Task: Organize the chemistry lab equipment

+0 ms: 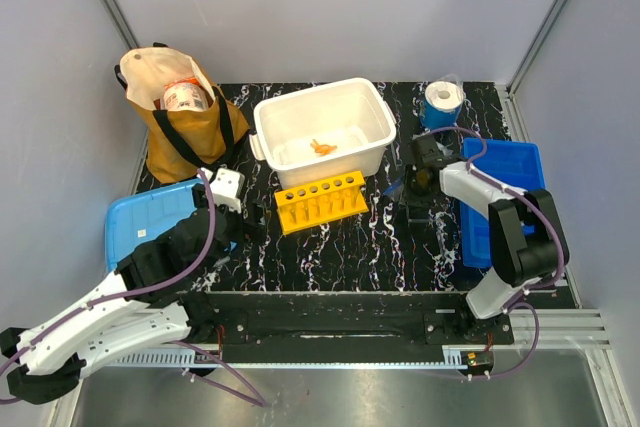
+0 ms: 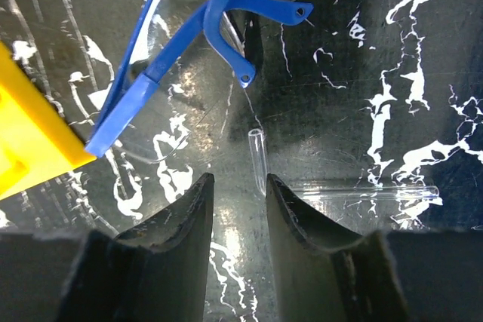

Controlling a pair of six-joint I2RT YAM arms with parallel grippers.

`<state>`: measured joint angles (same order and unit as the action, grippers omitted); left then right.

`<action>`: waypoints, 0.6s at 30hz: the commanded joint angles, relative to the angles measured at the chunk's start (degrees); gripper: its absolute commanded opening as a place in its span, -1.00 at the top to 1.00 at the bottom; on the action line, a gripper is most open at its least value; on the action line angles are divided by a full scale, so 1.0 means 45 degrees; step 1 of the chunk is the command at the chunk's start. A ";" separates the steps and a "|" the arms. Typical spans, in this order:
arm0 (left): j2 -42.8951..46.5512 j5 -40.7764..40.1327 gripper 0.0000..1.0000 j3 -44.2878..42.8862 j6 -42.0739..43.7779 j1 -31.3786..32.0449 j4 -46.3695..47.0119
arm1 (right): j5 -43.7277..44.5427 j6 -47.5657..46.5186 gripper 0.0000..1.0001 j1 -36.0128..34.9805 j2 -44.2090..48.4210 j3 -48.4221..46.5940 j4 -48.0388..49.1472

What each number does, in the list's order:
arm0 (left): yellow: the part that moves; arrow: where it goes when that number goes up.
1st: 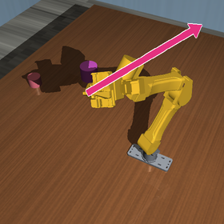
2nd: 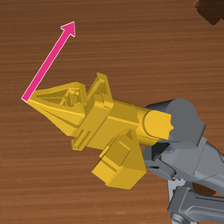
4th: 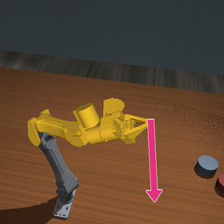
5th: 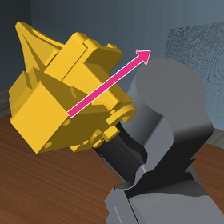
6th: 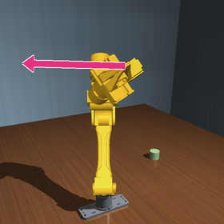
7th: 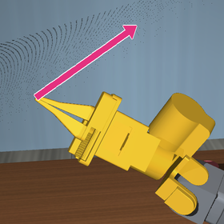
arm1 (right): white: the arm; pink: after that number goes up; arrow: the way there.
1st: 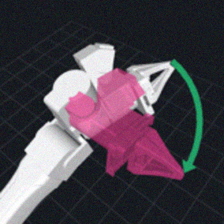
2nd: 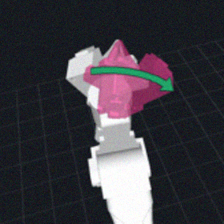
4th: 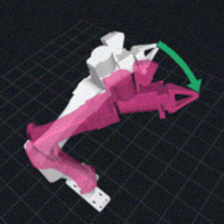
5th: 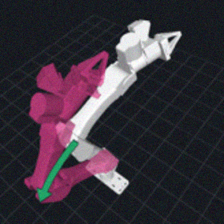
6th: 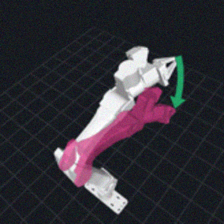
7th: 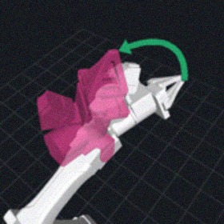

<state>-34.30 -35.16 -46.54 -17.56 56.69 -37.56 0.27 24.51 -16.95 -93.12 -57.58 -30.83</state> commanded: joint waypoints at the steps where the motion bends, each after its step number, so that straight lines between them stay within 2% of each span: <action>1: 0.0084 -0.0195 -0.98 -0.0008 0.0055 0.0021 0.0632 | 0.1500 0.0119 0.23 -0.0412 -0.0477 -0.0075 0.0425; 14: 0.0123 -0.0215 -0.98 0.0050 0.0075 0.0040 0.0671 | 0.2359 0.0353 0.28 -0.0842 -0.1551 -0.0329 0.0094; 18: 0.0143 -0.0234 -0.98 0.0050 0.0075 0.0040 0.0671 | 0.2907 0.0587 0.38 -0.1018 -0.1748 -0.0368 -0.0238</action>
<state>-34.22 -35.16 -46.35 -17.56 56.69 -37.56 9.52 25.34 -20.38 -98.74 -58.46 -30.50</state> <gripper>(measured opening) 0.988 0.341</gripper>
